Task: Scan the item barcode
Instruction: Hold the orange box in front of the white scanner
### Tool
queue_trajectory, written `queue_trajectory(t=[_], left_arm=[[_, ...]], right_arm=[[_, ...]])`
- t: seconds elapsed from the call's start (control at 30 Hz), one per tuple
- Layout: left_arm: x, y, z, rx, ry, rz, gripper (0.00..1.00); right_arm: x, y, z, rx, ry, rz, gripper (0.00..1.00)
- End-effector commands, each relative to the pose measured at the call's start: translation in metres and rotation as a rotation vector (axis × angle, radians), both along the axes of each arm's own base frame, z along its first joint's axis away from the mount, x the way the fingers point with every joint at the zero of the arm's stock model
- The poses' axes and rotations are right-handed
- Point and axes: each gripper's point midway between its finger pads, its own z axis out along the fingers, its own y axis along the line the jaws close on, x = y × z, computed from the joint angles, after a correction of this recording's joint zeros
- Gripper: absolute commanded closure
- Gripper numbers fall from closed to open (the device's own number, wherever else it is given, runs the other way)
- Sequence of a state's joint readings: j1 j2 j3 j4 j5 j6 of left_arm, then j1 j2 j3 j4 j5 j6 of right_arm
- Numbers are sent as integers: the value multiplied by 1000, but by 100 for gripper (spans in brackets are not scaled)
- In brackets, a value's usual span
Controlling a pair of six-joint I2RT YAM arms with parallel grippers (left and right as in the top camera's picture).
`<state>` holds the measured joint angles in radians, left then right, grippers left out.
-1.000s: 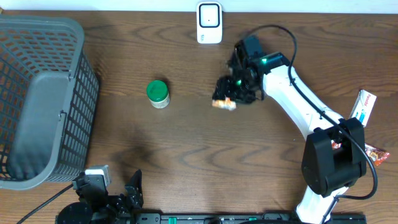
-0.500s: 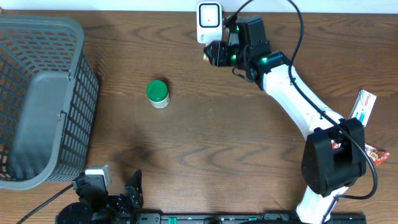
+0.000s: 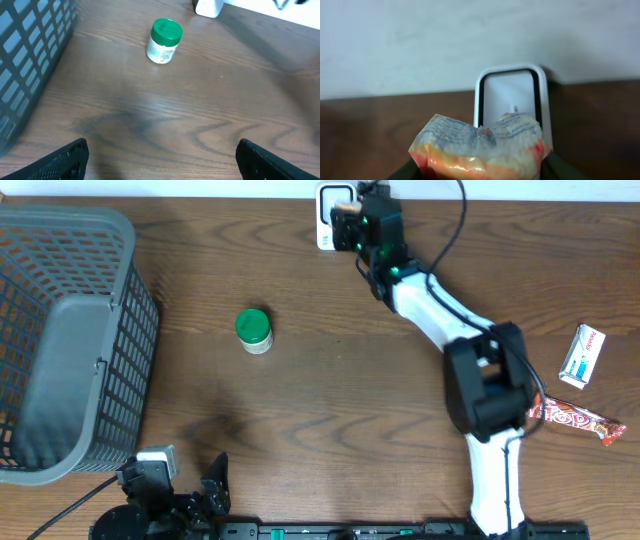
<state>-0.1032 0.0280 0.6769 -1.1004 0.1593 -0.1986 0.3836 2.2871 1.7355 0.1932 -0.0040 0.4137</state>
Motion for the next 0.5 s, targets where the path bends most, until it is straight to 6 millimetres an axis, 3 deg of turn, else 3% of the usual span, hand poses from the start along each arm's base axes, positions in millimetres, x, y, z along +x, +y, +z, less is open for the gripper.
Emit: queue_trajectory(t=[0.0, 0.17, 0.47], left_arm=[[-1, -2, 0, -3, -2, -14, 5], [-1, -2, 0, -3, -2, -14, 6], [-1, -2, 0, -3, -2, -14, 6]], right_arm=[[36, 6, 4, -32, -79, -34, 56], [67, 5, -17, -111, -89, -78, 57], [65, -1, -6, -175, -34, -74, 60]])
